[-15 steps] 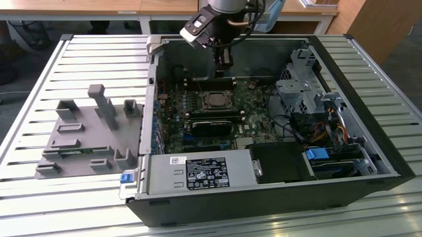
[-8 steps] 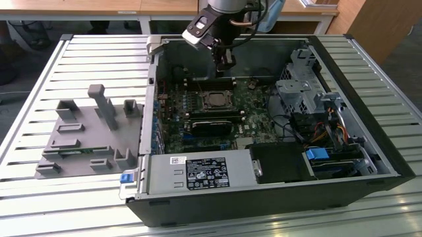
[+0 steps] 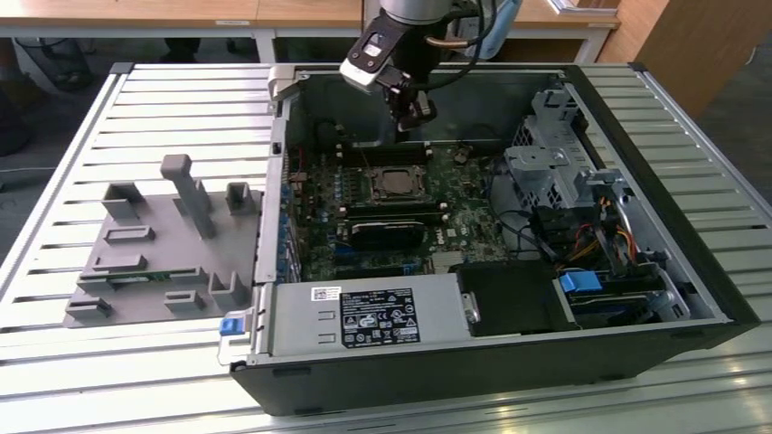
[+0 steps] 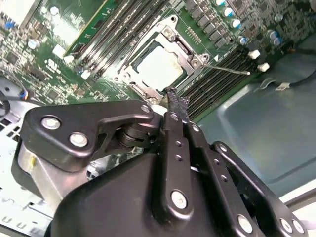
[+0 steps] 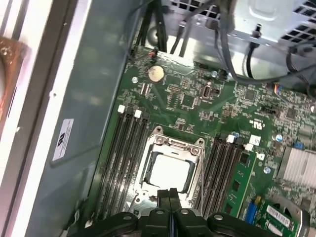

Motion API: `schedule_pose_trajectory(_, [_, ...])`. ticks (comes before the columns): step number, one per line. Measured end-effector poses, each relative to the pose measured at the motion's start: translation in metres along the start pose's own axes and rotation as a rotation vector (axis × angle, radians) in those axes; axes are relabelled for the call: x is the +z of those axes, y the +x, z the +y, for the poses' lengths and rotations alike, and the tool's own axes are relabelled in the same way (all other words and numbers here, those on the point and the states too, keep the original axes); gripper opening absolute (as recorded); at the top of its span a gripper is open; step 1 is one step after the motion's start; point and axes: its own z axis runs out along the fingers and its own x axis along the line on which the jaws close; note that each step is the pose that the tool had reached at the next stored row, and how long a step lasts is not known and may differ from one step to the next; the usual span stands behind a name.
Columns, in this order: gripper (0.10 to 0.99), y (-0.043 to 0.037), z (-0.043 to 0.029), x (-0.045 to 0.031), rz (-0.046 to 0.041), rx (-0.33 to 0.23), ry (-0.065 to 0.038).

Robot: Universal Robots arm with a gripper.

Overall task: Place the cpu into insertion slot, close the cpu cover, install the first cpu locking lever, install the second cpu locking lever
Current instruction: 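Install the first cpu locking lever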

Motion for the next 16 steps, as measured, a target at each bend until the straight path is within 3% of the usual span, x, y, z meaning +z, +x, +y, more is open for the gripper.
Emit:
schedule_pose_trajectory(5, [0.118, 0.0000, 0.0000, 0.0000, -0.0001, -0.064, 0.000])
schedule_pose_trajectory(16, [0.118, 0.0000, 0.0000, 0.0000, -0.0001, -0.147, 0.001])
